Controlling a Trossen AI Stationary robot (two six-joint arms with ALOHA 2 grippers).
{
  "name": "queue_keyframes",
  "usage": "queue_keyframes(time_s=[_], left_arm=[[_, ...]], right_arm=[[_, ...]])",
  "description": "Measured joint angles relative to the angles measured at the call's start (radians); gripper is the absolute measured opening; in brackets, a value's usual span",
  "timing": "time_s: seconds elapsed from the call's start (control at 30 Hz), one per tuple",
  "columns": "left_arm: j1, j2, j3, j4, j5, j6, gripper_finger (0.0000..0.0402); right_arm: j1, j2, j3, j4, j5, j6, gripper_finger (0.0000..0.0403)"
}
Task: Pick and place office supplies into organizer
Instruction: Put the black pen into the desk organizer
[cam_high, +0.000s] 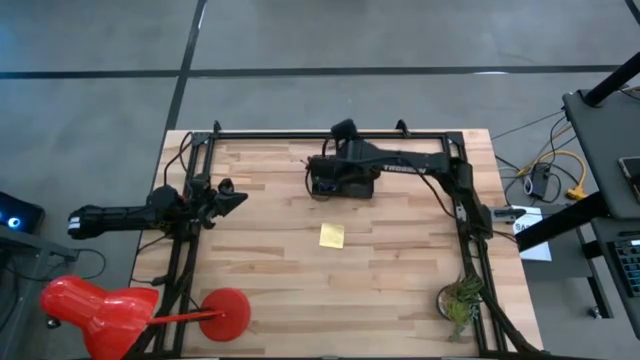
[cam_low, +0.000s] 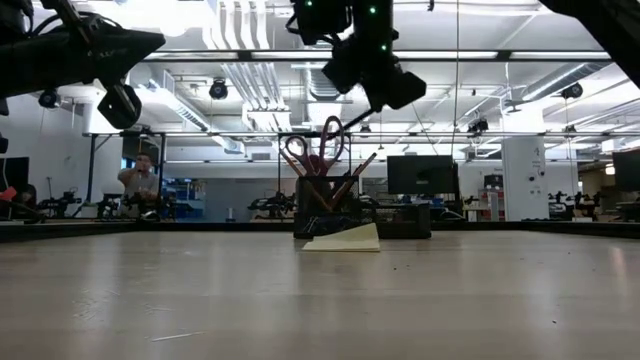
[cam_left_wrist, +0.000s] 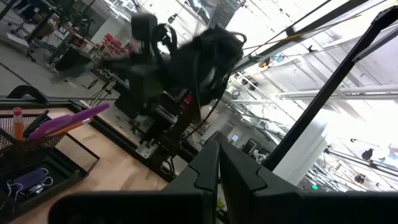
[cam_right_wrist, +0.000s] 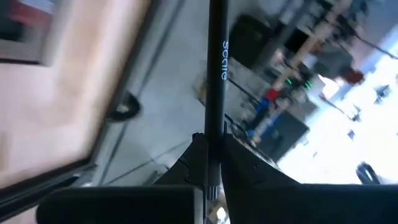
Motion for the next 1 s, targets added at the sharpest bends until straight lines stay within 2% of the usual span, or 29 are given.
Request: queue_keyframes(time_s=[0.07,0.3,0.43,0.57,0.73,1.0], left_arm=[[0.000,0.001,0.000,0.000,0.000,0.000,0.0000],[0.000,0.001,0.000,0.000,0.000,0.000,0.0000],[0.000,0.002,0.000,0.000,0.000,0.000,0.0000],[0.000,0.002,0.000,0.000,0.000,0.000,0.0000],[0.000,0.001,0.000,-0.001,0.000,0.000,0.0000],[0.000,0.001,0.000,0.000,0.000,0.000,0.0000]], right_arm=[[0.020,0.000,-0.025,0.002,-0.047,0.001,0.0013],[0.047,0.002,-0.127,0.054,-0.064,-0.017,0.0013],[0.047,0.002,-0.176,0.130,-0.097,-0.091,0.0013],[0.046,0.002,-0.215,0.281,-0.106,-0.217,0.0014],[0.046,0.002,-0.238,0.441,-0.137,-0.314,0.0041],[0.046,0.002,-0.239,0.461,-0.140,-0.263,0.0093]])
